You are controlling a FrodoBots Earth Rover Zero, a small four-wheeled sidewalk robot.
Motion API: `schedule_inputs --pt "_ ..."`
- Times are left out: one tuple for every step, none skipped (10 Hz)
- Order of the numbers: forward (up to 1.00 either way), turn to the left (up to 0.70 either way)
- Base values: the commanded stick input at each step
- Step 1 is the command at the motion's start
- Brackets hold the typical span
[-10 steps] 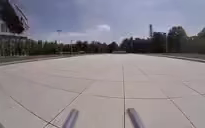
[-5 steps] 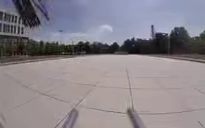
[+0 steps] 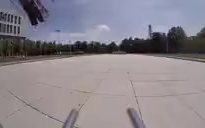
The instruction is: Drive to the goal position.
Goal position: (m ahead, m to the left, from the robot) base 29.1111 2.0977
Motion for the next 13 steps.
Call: schedule_inputs --pt "0.7 0.0" --pt "0.7 0.0" --pt "0.7 0.0" --pt "0.7 0.0" --pt "0.7 0.0" --pt "0.7 0.0" --pt "0.7 0.0" --pt "0.7 0.0" --pt "0.7 0.0" --pt "0.7 0.0" --pt "0.7 0.0" --pt "0.7 0.0" --pt "0.7 0.0"
